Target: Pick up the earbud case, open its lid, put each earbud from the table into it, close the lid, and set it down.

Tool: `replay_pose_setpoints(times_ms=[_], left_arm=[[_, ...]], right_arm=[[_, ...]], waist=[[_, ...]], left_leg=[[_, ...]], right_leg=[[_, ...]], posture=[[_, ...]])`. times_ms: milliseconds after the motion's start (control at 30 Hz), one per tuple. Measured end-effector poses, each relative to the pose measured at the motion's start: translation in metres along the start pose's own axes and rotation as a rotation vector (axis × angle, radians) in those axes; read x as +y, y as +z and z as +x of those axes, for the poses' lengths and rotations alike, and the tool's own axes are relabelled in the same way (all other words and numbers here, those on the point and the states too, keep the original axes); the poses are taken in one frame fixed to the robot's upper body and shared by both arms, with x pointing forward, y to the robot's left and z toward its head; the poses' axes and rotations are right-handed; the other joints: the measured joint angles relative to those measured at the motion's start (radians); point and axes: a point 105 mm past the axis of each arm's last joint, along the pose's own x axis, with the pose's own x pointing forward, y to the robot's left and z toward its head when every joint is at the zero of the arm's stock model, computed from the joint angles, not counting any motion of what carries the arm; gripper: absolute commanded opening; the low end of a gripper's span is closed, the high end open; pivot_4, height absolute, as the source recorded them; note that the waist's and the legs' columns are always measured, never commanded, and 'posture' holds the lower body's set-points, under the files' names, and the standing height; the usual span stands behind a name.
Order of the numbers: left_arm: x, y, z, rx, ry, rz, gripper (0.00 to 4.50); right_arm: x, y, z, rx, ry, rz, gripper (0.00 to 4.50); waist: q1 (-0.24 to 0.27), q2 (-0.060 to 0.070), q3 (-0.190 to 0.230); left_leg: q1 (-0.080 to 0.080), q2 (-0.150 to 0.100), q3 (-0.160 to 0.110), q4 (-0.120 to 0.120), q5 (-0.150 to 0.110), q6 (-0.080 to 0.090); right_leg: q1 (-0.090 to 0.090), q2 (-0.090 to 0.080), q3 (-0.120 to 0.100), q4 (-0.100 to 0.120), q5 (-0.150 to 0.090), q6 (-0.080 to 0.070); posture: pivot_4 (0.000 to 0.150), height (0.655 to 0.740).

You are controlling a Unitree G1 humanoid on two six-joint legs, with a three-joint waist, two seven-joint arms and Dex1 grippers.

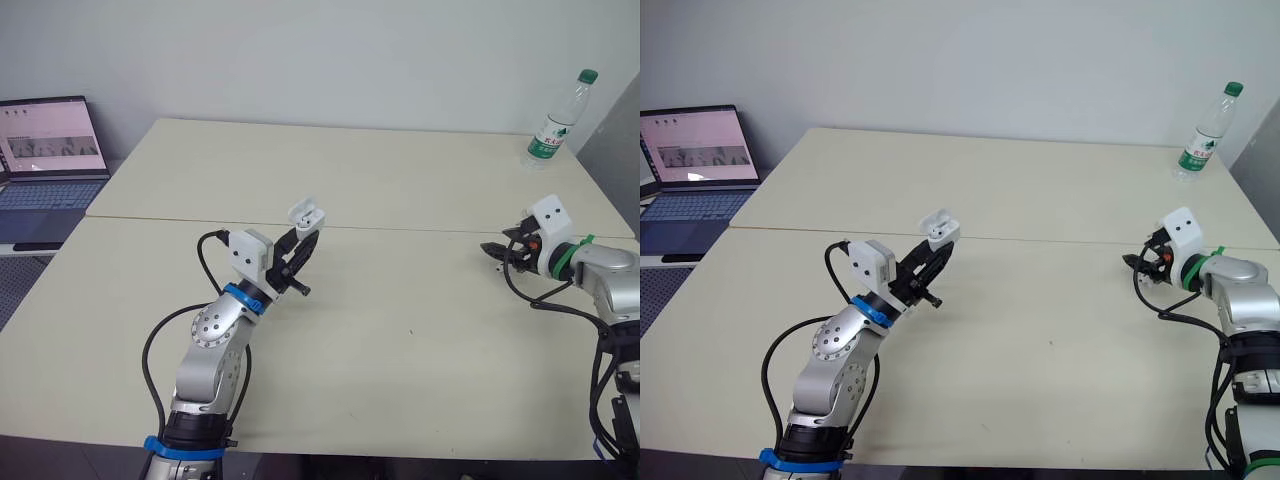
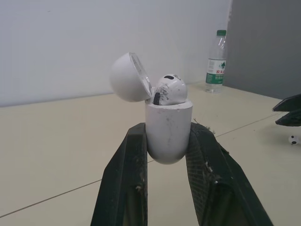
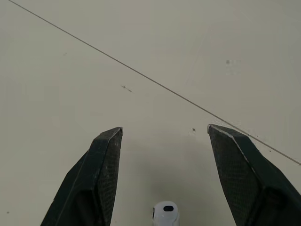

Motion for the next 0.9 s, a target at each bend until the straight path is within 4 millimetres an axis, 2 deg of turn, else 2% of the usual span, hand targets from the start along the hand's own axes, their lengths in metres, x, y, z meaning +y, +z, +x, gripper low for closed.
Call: replay_pose_setpoints(times_ms=[133, 333, 533, 900], left_arm=[[0.000, 0.001, -0.002, 0.000, 0.001, 0.009, 0.74], [0.000, 0.003, -0.004, -0.002, 0.000, 0.013, 0.74], [-0.001, 0.003, -0.004, -0.002, -0.002, 0.013, 0.74], [0.000, 0.004, -0.003, -0.005, -0.009, 0.018, 0.74]], right_arm=[[-0.006, -0.016, -0.003, 0.068, 0.006, 0.008, 2.98], [-0.006, -0.035, -0.008, 0.137, 0.027, 0.023, 2.98], [-0.010, -0.047, -0.011, 0.177, 0.006, 0.026, 2.98], [-0.010, -0.047, -0.003, 0.160, 0.000, 0.033, 2.98]], waist=[[0.003, 0.000, 0.000], [0.005, 0.000, 0.000], [0.003, 0.000, 0.000], [0.000, 0.000, 0.000]], left_leg=[[-0.001, 0.000, 0.000, 0.000, 0.000, 0.000], [0.000, 0.000, 0.000, 0.000, 0.000, 0.000], [0.000, 0.000, 0.000, 0.000, 0.000, 0.000], [0.003, 0.000, 0.001, 0.001, 0.000, 0.000]], right_leg=[[0.000, -0.001, 0.000, -0.001, 0.000, 0.000], [0.000, -0.001, 0.000, 0.000, 0.000, 0.000], [0.000, -0.001, 0.000, 0.000, 0.000, 0.000], [0.002, -0.001, 0.001, 0.001, 0.000, 0.000]], posture=[[0.150, 0.7400], [0.150, 0.7400], [0.150, 0.7400], [0.150, 0.7400]])
